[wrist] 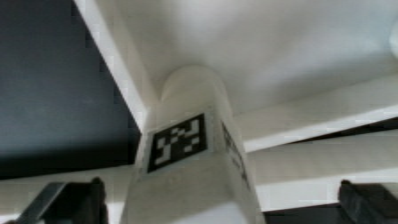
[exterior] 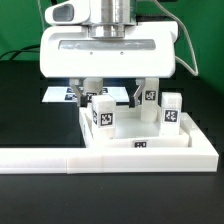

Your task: Assemble square table

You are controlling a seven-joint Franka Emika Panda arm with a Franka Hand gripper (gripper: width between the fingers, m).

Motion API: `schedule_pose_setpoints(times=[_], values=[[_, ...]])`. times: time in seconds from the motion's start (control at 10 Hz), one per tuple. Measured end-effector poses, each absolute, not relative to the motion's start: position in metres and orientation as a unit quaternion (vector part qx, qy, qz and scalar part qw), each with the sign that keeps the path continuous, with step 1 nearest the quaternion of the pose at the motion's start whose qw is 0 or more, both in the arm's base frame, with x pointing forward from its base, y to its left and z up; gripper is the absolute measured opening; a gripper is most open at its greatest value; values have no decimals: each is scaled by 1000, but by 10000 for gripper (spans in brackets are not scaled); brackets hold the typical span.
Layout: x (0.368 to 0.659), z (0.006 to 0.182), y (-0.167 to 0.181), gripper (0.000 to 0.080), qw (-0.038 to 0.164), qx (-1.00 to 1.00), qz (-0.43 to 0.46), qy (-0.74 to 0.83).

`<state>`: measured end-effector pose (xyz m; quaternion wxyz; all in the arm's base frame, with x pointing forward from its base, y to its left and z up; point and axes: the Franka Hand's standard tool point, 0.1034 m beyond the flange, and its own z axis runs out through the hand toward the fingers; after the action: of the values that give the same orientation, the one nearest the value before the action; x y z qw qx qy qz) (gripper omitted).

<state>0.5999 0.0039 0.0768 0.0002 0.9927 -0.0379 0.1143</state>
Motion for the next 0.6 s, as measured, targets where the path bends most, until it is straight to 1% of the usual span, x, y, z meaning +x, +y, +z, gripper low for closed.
schedule_pose_setpoints(times=[0.3,0.6], values=[[600,77,-1,649,17,992,113,47],[600,77,-2,634,17,992,113,45]])
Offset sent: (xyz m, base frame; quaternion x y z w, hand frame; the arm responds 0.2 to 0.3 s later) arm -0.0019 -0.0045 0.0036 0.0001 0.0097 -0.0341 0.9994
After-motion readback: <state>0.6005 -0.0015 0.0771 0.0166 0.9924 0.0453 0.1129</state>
